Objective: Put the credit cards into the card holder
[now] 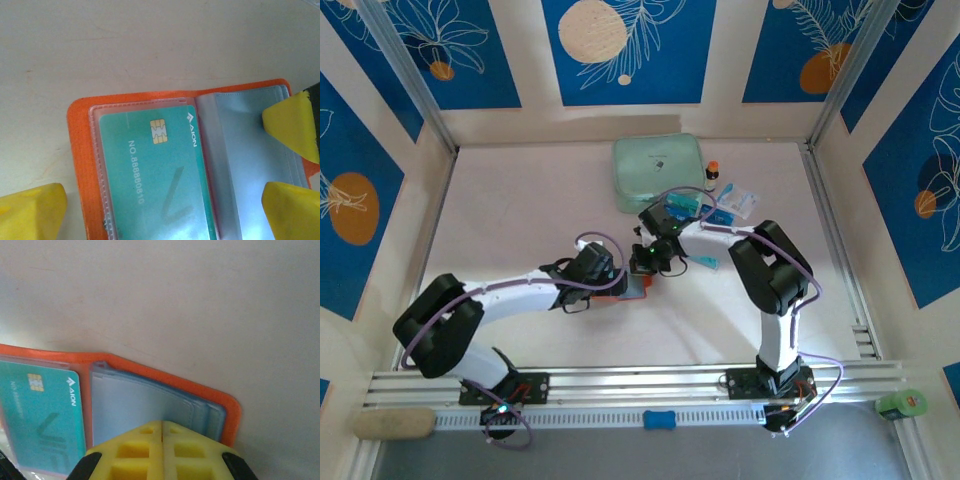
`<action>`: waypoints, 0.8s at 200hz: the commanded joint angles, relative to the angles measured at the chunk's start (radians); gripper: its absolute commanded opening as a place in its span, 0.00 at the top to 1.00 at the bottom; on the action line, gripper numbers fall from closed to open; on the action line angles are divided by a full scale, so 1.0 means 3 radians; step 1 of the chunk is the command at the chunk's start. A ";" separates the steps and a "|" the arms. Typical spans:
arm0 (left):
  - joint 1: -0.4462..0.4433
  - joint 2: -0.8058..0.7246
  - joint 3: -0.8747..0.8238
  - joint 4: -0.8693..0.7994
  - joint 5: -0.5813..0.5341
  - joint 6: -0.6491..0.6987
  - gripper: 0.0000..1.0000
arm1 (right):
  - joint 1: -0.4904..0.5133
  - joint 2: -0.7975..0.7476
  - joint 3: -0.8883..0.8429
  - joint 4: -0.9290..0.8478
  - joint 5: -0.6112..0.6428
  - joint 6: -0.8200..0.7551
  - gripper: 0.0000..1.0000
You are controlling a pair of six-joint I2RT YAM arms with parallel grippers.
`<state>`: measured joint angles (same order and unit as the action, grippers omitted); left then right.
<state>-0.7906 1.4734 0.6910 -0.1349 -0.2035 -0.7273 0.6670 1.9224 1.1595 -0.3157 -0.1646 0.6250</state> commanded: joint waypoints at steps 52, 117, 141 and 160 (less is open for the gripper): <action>-0.0026 0.0113 -0.0006 0.0044 -0.0037 0.0092 0.00 | 0.0047 0.0074 -0.0088 0.0141 -0.0192 0.0186 1.00; -0.0027 0.0181 -0.0063 0.0022 -0.0121 0.0132 0.00 | 0.0047 0.0047 -0.0076 0.0143 -0.0221 0.0217 1.00; -0.0026 0.0207 -0.0088 0.0023 -0.0140 0.0143 0.04 | 0.0038 -0.0012 -0.0072 0.0132 -0.0210 0.0212 1.00; -0.0028 0.0231 -0.0114 0.0049 -0.0135 0.0151 0.07 | 0.0017 -0.0096 -0.0080 0.0112 -0.0203 0.0212 1.00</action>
<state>-0.7925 1.5166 0.6811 -0.1184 -0.2230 -0.6979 0.6746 1.9282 1.1496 -0.2657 -0.1993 0.6811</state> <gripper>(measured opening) 0.951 0.054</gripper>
